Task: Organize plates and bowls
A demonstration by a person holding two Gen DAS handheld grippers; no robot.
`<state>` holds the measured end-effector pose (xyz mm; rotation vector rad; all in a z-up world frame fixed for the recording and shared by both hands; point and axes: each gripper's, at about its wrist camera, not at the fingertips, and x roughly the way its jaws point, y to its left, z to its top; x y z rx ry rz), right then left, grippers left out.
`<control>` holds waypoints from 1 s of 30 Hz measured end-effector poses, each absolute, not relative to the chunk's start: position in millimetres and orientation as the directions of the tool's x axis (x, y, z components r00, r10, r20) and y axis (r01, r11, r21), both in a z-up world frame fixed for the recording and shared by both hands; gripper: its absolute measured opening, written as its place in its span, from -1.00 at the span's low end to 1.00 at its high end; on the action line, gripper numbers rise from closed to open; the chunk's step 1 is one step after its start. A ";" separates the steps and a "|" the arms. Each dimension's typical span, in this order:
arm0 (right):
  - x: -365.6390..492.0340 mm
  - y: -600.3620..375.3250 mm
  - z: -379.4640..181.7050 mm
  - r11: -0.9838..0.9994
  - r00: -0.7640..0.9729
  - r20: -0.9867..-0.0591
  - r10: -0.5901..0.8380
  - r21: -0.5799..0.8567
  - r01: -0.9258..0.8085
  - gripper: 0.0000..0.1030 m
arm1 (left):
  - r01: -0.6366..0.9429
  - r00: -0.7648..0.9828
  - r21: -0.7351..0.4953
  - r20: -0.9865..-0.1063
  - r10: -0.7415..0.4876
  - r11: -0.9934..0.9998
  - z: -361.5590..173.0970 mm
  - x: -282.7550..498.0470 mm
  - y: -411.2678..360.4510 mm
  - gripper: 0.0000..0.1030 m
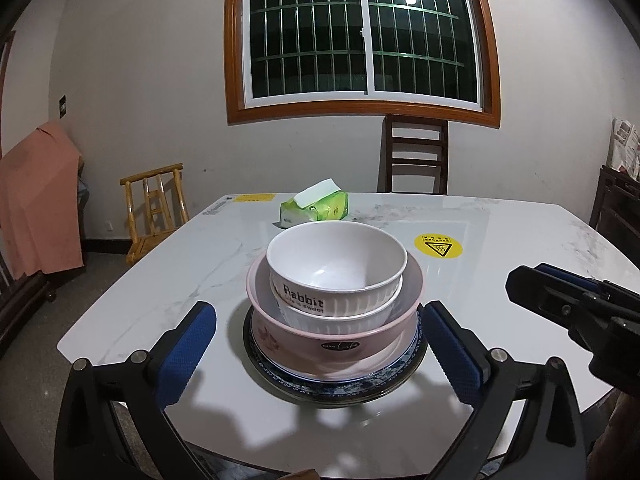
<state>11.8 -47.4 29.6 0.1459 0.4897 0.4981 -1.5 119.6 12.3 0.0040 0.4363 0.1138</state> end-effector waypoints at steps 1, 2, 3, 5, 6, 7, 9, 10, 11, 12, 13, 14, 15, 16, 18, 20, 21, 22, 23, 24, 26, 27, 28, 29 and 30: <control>12.0 -46.8 29.3 0.871 0.766 -0.416 0.491 0.249 -0.423 -0.09 | -0.108 0.900 0.030 -0.422 0.111 0.994 12.5 -0.7 119.0 0.98; 12.1 -46.6 29.4 0.871 0.765 -0.417 0.491 0.249 -0.423 -0.09 | -0.107 0.900 0.031 -0.423 0.110 0.994 12.2 -0.7 119.0 0.98; 12.1 -46.7 29.1 0.870 0.763 -0.418 0.493 0.251 -0.424 -0.09 | -0.104 0.900 0.033 -0.423 0.109 0.994 12.2 -1.3 118.7 0.98; 12.0 -46.4 28.8 0.871 0.763 -0.421 0.491 0.250 -0.423 -0.08 | -0.103 0.899 0.038 -0.424 0.109 0.994 12.4 -1.1 118.3 0.98; 12.0 -46.7 28.8 0.871 0.762 -0.422 0.491 0.251 -0.422 -0.08 | -0.103 0.898 0.037 -0.426 0.109 0.994 12.2 -1.3 118.4 0.98; 11.9 -46.9 28.9 0.871 0.762 -0.423 0.491 0.253 -0.422 -0.08 | -0.104 0.898 0.037 -0.427 0.109 0.994 12.0 -1.1 118.6 0.98; 11.8 -47.4 29.2 0.870 0.760 -0.424 0.493 0.256 -0.421 -0.07 | -0.106 0.897 0.036 -0.428 0.111 0.994 11.4 -1.8 119.1 0.98; 11.9 -47.2 29.2 0.870 0.759 -0.426 0.492 0.256 -0.421 -0.07 | -0.106 0.896 0.034 -0.430 0.110 0.994 11.5 -1.3 119.2 0.98; 11.9 -47.3 29.2 0.870 0.758 -0.428 0.493 0.256 -0.421 -0.07 | -0.105 0.895 0.031 -0.433 0.109 0.994 11.3 -0.8 119.1 0.98; 12.0 -47.0 28.9 0.869 0.755 -0.430 0.495 0.257 -0.422 -0.07 | -0.106 0.894 0.029 -0.435 0.108 0.994 10.8 -0.5 119.5 0.98; 11.9 -46.7 28.4 0.869 0.753 -0.433 0.495 0.257 -0.423 -0.06 | -0.106 0.893 0.028 -0.437 0.107 0.994 10.4 -0.5 119.8 0.98; 12.0 -46.2 27.7 0.869 0.751 -0.437 0.495 0.256 -0.424 -0.06 | -0.107 0.892 0.027 -0.439 0.108 0.994 10.6 0.6 120.1 0.98; 12.4 -46.0 27.0 0.869 0.748 -0.441 0.496 0.256 -0.424 -0.05 | -0.109 0.891 0.026 -0.441 0.109 0.994 10.4 0.5 120.5 0.98; 12.5 -45.5 26.5 0.868 0.746 -0.444 0.497 0.258 -0.424 -0.04 | -0.110 0.891 0.024 -0.441 0.109 0.994 10.8 0.3 121.0 0.98; 12.3 -45.3 25.9 0.867 0.743 -0.448 0.498 0.259 -0.425 -0.04 | -0.116 0.892 0.021 -0.437 0.113 0.993 11.4 -1.4 121.4 0.98; 12.1 -45.3 26.5 0.874 0.743 -0.459 0.486 0.254 -0.415 -0.04 | -0.118 0.893 0.025 -0.434 0.117 0.993 12.1 -2.6 122.0 0.98; 11.9 -46.1 27.4 0.874 0.740 -0.465 0.486 0.263 -0.408 -0.04 | -0.122 0.894 0.028 -0.432 0.122 0.992 12.6 -3.5 122.5 0.98; 11.5 -46.4 28.3 0.873 0.736 -0.470 0.487 0.270 -0.405 -0.04 | -0.126 0.895 0.023 -0.428 0.124 0.992 12.8 -4.4 123.8 0.98; 10.3 -45.8 30.1 0.877 0.733 -0.482 0.480 0.264 -0.401 -0.04 | -0.129 0.896 0.015 -0.427 0.123 0.991 13.2 -4.6 125.2 0.98; 9.0 -45.8 32.6 0.881 0.734 -0.487 0.474 0.255 -0.400 -0.04 | -0.135 0.894 0.007 -0.429 0.125 0.991 13.6 -4.2 126.5 0.98; 5.7 -48.5 37.3 0.881 0.738 -0.481 0.473 0.250 -0.402 -0.04 | -0.147 0.895 0.005 -0.425 0.135 0.989 15.3 -4.3 128.2 0.98; 4.0 -50.3 40.8 0.883 0.742 -0.480 0.469 0.246 -0.400 -0.04 | -0.156 0.898 0.003 -0.416 0.143 0.988 16.2 -5.7 129.6 0.98; 2.6 -52.0 44.3 0.885 0.744 -0.480 0.466 0.242 -0.398 -0.04 | -0.162 0.900 0.002 -0.409 0.148 0.987 17.0 -7.0 130.6 0.98; 1.3 -53.4 47.0 0.885 0.746 -0.476 0.466 0.243 -0.397 -0.04 | -0.166 0.903 -0.001 -0.403 0.152 0.986 17.7 -8.0 131.9 0.98; -0.6 -55.5 49.6 0.884 0.750 -0.468 0.468 0.246 -0.399 -0.04 | -0.169 0.904 -0.004 -0.399 0.153 0.986 18.1 -8.7 132.9 0.98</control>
